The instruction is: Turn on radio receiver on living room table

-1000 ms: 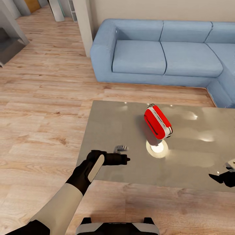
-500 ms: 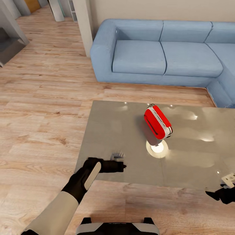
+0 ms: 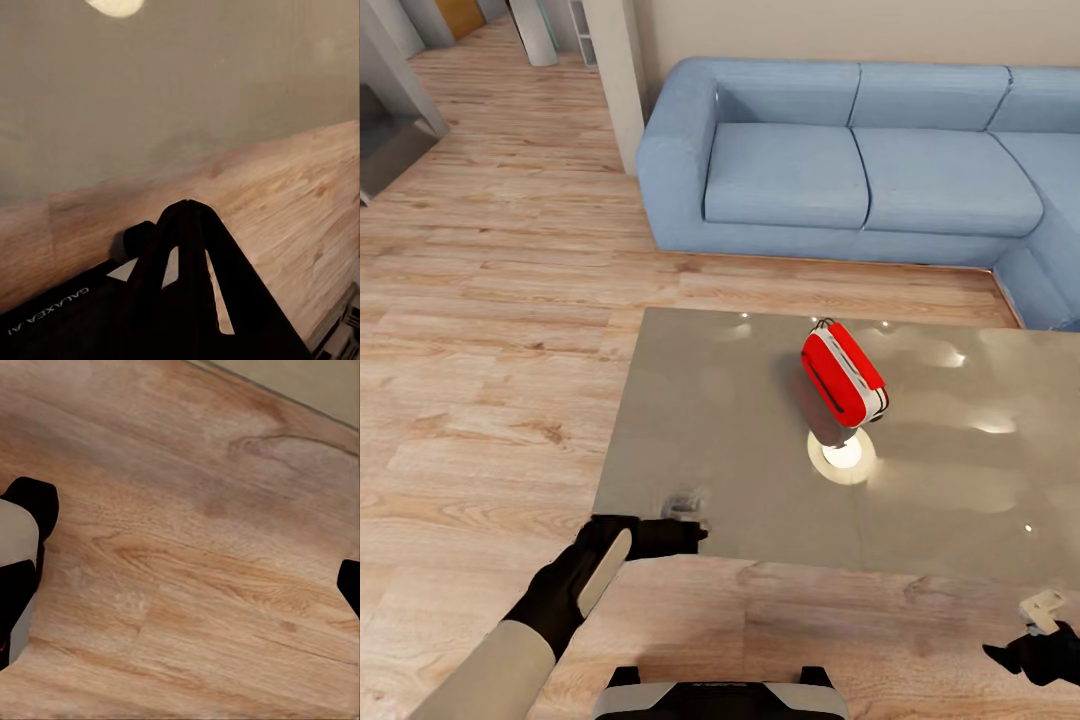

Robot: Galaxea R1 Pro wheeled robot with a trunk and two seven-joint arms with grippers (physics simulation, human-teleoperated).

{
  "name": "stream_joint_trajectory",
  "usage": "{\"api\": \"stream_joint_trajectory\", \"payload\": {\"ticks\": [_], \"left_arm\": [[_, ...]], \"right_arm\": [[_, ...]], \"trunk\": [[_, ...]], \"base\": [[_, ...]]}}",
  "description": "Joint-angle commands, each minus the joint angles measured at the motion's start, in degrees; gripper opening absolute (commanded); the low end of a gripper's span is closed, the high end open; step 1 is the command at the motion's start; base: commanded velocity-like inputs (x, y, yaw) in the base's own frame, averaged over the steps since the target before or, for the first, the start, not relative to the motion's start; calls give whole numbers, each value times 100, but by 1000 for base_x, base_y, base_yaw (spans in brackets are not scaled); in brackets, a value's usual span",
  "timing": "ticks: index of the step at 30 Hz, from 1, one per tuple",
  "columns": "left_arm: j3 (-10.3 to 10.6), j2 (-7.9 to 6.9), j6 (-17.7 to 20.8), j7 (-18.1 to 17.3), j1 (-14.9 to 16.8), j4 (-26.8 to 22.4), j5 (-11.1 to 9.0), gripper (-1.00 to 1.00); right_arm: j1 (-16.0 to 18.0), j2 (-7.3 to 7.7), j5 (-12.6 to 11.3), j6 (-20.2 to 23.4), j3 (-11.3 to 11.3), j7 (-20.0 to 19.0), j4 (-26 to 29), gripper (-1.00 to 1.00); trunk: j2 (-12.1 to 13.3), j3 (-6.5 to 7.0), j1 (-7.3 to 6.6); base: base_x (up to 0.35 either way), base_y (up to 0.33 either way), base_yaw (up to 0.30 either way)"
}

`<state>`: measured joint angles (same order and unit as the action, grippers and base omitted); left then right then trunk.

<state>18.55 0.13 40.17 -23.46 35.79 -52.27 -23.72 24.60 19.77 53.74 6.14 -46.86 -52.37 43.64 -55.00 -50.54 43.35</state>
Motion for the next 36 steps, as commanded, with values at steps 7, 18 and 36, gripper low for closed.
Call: {"api": "stream_joint_trajectory", "payload": {"ticks": [7, 18, 36], "left_arm": [[0, -547, -654, -353, -521, 260, -21, -100], [0, -657, -1635, -855, -650, 1369, -7, -100], [0, -719, -2953, -842, -652, 4148, 15, -100]], "right_arm": [[-12, 74, 98, -433, -7, 971, -1314, 100], [-25, 191, 365, -796, 4, 1741, -2316, 100], [-31, 141, 374, -953, 46, 3215, -4072, 100]], "trunk": [[0, 0, 0], [0, 0, 0], [0, 0, 0]], "base": [[0, 0, 0], [0, 0, 0], [0, 0, 0]]}}
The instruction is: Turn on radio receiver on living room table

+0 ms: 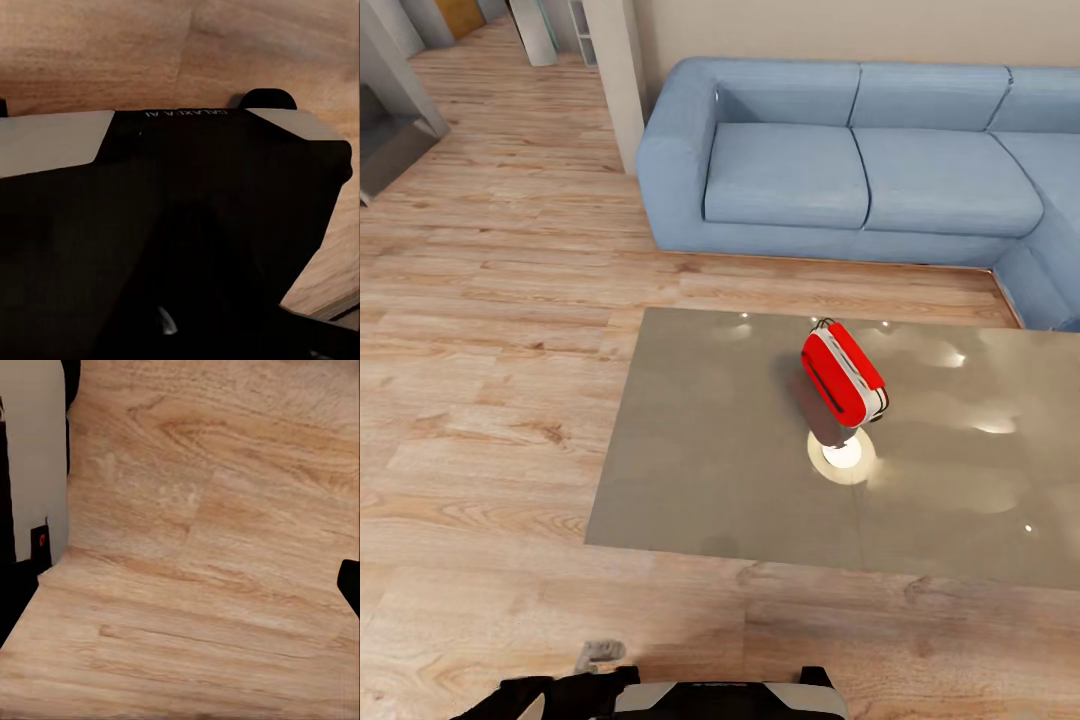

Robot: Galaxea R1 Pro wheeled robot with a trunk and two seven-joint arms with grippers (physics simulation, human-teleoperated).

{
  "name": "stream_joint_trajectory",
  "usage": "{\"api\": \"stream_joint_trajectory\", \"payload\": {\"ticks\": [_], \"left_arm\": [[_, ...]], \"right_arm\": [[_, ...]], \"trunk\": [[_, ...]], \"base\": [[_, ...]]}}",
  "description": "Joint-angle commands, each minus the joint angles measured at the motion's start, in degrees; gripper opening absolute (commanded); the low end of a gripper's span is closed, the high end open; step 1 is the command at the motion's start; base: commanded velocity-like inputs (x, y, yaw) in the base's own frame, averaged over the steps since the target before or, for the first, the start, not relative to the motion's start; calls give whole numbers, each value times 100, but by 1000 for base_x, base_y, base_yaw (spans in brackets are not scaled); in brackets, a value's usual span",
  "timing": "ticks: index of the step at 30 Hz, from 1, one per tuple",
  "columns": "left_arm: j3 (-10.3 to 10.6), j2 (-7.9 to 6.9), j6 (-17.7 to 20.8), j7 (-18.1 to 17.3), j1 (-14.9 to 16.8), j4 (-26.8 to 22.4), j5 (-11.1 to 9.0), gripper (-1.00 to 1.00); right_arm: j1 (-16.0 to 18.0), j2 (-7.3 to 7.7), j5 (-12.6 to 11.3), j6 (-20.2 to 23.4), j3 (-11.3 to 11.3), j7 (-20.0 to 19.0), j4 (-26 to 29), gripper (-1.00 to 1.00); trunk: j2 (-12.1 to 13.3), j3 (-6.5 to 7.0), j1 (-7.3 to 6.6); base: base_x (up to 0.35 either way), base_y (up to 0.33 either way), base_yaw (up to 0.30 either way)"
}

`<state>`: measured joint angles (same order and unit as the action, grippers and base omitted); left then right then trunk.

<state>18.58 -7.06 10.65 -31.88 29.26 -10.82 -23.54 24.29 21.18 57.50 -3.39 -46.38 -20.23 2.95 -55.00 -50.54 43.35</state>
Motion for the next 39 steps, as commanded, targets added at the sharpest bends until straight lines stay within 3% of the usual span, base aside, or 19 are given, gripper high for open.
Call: {"api": "stream_joint_trajectory", "payload": {"ticks": [1, 4, 8, 10, 14, 17, 21, 26, 39], "left_arm": [[-3, 4, -120, 6, 1, 197, -3, -100], [-3, 9, -505, 23, 1, 633, -28, -100], [-3, 21, -739, 123, -2, 941, -45, -100], [-6, 36, -802, 611, -53, 1032, -52, -100], [-11, 92, -812, 1509, -87, 1055, -56, -100], [-11, 114, -805, 1825, -99, 1057, -60, -100], [-12, 123, -802, 1943, -116, 1063, -62, -100], [-12, 126, -842, 1979, -219, 1057, -63, -100], [-12, 126, -847, 1984, -253, 1058, -54, -100]], "right_arm": [[-1, -8, -1, -1, 1, 20, -147, 100], [-77, -58, -3, -3, 4, 45, -358, 100], [-295, -308, -15, -5, 4, 65, -429, 100], [-446, -600, -21, 43, 5, 79, -453, 100], [-582, -814, -42, 63, -1, 89, -460, 100], [-637, -878, -55, 65, -2, 122, -461, 100], [-682, -959, -73, 53, -9, 330, -462, 100], [-710, -1000, -80, 46, -15, 553, -465, 100], [-715, -1036, -81, 58, -22, 591, -470, 100]], "trunk": [[0, 0, 0], [0, 0, 0], [0, 0, 0], [0, 0, 0], [0, 3, 0], [0, 18, 0], [0, 50, 0], [0, 96, 0], [0, 217, 0]], "base": [[0, 0, 0], [0, 0, 0], [0, 0, 0], [0, 0, 0], [0, 0, 0], [0, 0, 0], [0, 0, 0], [0, 0, 0], [0, 0, 0]]}}
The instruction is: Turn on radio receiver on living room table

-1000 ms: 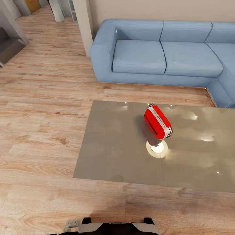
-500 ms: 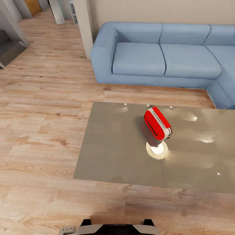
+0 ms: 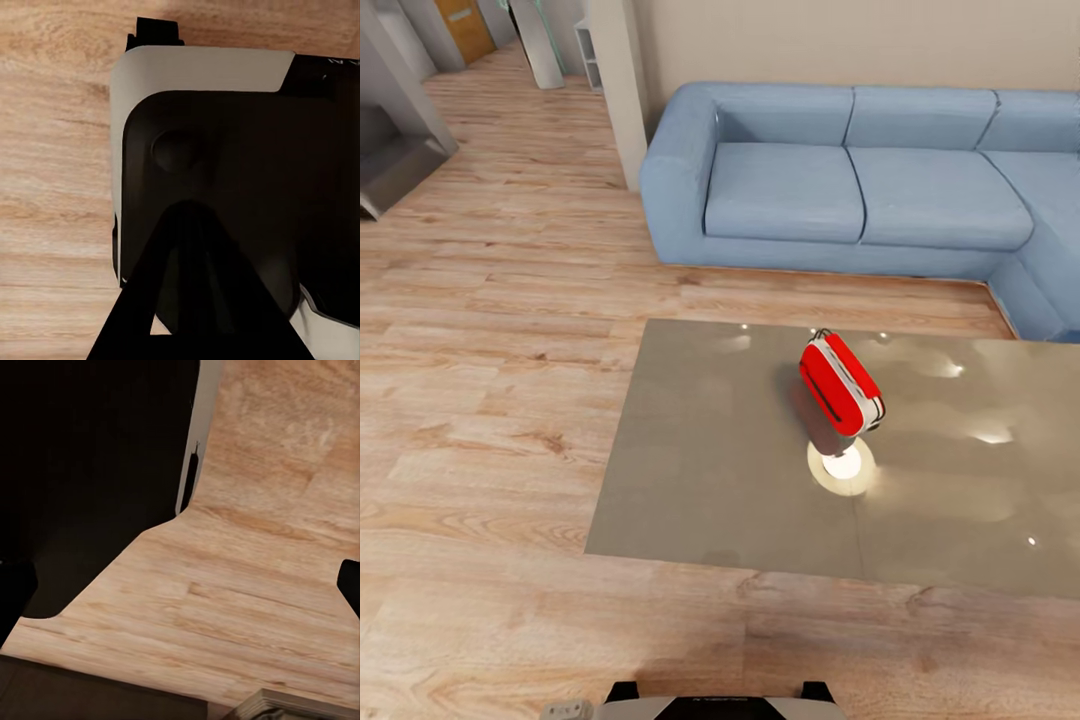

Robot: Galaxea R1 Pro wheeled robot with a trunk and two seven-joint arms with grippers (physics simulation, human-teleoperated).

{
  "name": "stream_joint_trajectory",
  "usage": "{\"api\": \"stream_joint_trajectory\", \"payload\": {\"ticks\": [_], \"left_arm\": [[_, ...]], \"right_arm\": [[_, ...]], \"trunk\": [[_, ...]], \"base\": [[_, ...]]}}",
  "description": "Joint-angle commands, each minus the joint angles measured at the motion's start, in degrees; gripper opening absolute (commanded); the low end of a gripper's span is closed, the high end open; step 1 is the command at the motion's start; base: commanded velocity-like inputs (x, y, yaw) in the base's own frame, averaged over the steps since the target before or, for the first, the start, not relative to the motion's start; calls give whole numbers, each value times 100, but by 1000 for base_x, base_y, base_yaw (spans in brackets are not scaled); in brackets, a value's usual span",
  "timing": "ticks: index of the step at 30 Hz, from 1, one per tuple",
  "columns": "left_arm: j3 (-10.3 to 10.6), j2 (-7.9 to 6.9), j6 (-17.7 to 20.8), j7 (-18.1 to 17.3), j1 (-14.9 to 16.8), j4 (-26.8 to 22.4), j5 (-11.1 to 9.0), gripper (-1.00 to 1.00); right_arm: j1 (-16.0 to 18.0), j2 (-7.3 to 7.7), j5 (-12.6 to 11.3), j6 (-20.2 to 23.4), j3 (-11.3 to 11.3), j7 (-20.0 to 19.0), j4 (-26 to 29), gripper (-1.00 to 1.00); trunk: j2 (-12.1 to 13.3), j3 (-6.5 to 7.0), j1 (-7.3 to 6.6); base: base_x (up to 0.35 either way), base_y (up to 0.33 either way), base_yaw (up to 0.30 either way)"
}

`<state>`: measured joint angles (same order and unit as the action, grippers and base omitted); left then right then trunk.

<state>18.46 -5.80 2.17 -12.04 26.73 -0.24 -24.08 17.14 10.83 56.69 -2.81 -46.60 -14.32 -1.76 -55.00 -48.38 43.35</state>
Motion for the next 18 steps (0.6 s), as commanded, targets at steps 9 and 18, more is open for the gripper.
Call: {"api": "stream_joint_trajectory", "payload": {"ticks": [9, 18], "left_arm": [[0, 0, -6, 8, -67, -2, 0, -100], [0, -6, -12, 271, -152, -3, 0, -100]], "right_arm": [[0, -33, 0, 0, -2, 7, 1, 100], [0, -59, -4, -7, -6, 42, 1, 100]], "trunk": [[0, 84, 0], [0, 168, 0]], "base": [[0, 0, 0], [0, 0, 0]]}}
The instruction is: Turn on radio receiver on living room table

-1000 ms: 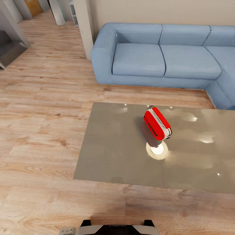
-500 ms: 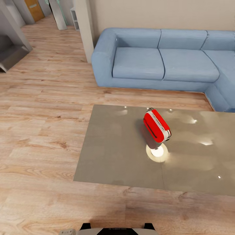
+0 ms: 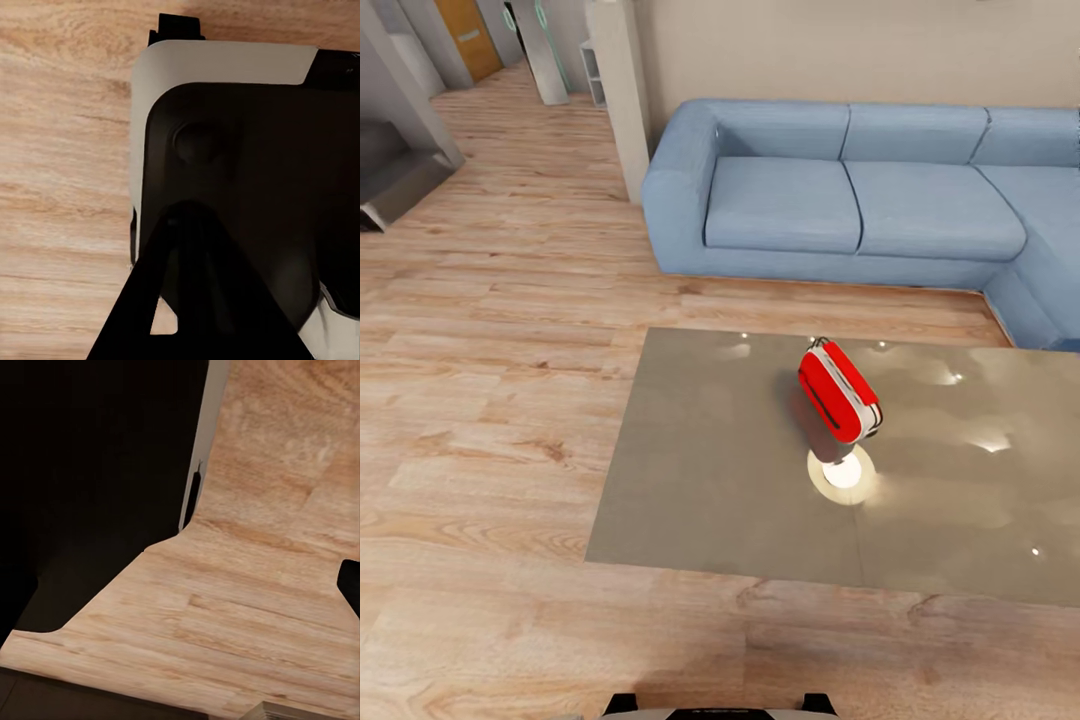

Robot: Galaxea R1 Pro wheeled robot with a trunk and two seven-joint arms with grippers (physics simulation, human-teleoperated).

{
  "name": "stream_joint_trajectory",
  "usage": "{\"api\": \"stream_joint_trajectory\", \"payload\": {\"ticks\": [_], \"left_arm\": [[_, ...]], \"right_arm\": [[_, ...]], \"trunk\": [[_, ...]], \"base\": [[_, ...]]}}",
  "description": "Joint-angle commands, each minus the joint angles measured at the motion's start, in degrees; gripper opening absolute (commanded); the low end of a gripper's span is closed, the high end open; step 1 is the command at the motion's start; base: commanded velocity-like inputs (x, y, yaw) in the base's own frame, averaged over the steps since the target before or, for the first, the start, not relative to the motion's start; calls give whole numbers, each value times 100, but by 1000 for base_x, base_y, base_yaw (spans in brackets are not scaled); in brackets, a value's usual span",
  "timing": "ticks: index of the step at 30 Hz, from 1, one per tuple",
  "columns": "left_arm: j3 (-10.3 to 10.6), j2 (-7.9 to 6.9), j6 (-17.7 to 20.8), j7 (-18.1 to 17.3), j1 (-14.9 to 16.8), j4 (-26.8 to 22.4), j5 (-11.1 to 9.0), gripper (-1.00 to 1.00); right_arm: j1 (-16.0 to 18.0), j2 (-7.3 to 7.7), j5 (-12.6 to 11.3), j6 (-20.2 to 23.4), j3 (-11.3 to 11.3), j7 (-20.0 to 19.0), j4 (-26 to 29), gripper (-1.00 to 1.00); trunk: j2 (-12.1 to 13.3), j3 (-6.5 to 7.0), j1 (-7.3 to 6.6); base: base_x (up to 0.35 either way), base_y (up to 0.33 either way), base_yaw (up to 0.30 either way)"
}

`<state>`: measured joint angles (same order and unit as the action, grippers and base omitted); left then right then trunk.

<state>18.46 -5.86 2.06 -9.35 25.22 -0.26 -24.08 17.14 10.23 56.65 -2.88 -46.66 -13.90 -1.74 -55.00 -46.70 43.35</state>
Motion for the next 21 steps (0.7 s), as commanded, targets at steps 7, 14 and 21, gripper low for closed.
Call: {"api": "stream_joint_trajectory", "payload": {"ticks": [7, 14, 21], "left_arm": [[0, 1, 5, 109, -10, 0, 0, -100], [0, 5, 5, 117, -16, 0, 3, -100], [0, 14, 5, 117, -17, 0, 8, -100]], "right_arm": [[0, -3, -4, -10, -1, 9, -1, 100], [0, -4, -5, -17, -1, 10, -1, 100], [0, -4, -5, -19, -1, 10, -1, 100]], "trunk": [[0, 66, 0], [0, 131, 0], [0, 196, 0]], "base": [[0, 0, 0], [0, 0, 0], [0, 0, 0]]}}
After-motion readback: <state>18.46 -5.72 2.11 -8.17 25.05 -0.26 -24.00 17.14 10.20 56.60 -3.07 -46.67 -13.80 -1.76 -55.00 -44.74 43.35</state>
